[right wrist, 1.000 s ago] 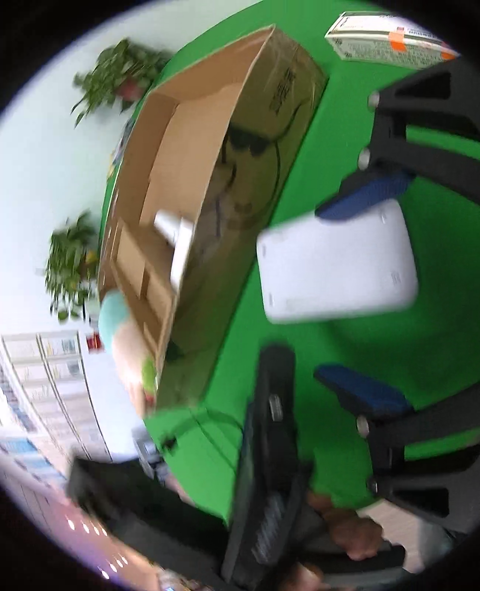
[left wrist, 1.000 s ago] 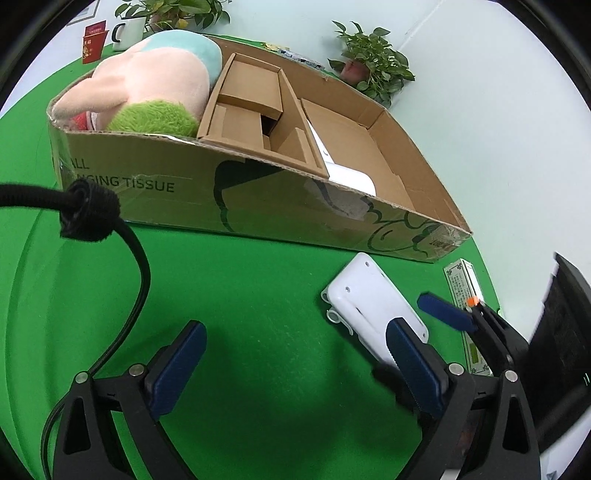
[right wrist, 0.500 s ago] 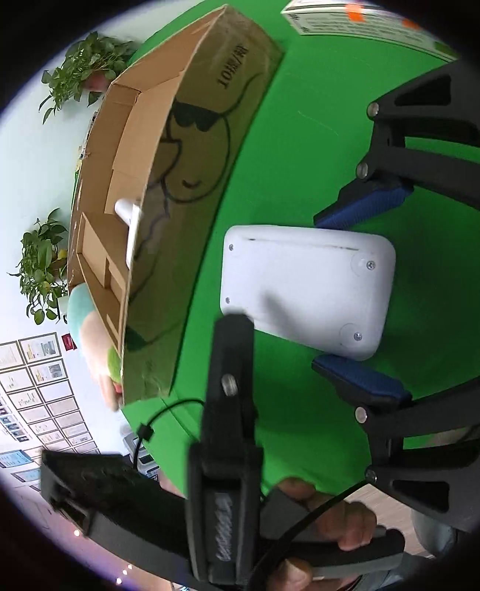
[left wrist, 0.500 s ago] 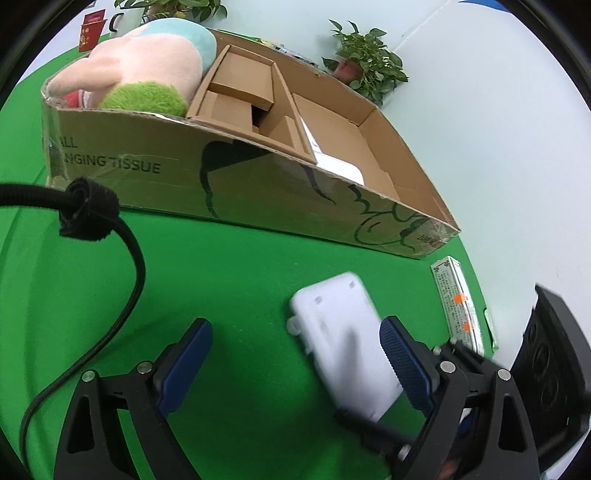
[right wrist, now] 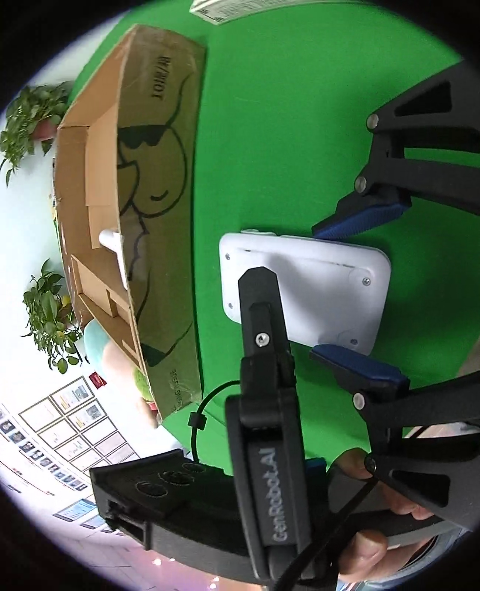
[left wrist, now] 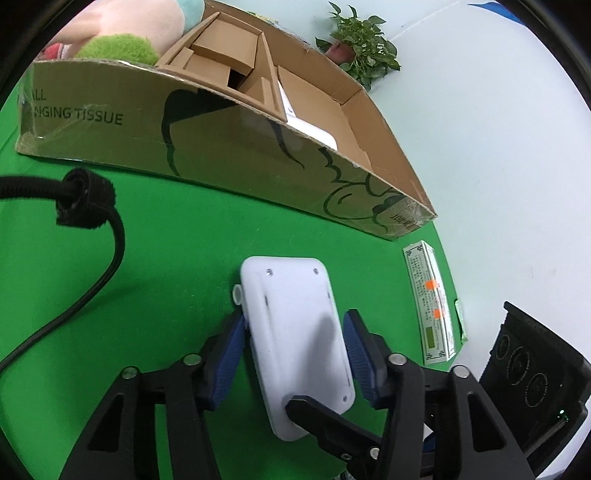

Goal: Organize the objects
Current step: 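Grasp the white rectangular device with the right gripper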

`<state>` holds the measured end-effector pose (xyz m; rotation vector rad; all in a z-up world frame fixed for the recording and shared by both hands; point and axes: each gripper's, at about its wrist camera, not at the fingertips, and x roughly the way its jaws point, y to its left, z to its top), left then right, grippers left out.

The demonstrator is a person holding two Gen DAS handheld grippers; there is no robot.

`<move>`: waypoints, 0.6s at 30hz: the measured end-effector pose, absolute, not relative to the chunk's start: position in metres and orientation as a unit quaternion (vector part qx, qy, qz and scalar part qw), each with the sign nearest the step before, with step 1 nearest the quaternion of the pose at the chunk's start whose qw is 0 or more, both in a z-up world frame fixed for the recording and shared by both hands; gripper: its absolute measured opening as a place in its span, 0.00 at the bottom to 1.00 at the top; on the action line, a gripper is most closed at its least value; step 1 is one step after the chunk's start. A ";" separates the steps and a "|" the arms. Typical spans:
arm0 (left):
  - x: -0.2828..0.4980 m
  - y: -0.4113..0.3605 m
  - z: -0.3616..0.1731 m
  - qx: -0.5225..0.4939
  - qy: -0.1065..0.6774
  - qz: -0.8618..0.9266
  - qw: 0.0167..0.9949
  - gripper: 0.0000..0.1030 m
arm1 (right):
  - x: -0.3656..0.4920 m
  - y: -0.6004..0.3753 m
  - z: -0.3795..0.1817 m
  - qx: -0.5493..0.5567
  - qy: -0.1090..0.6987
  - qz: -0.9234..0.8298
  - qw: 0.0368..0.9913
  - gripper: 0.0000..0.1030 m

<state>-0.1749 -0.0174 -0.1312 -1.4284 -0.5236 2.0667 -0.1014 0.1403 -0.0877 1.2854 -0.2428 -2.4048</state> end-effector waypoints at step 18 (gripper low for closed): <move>-0.173 -0.020 -0.136 -0.552 -0.188 0.767 0.267 0.32 | -0.093 0.125 -0.088 0.465 -0.038 -0.862 0.201 0.67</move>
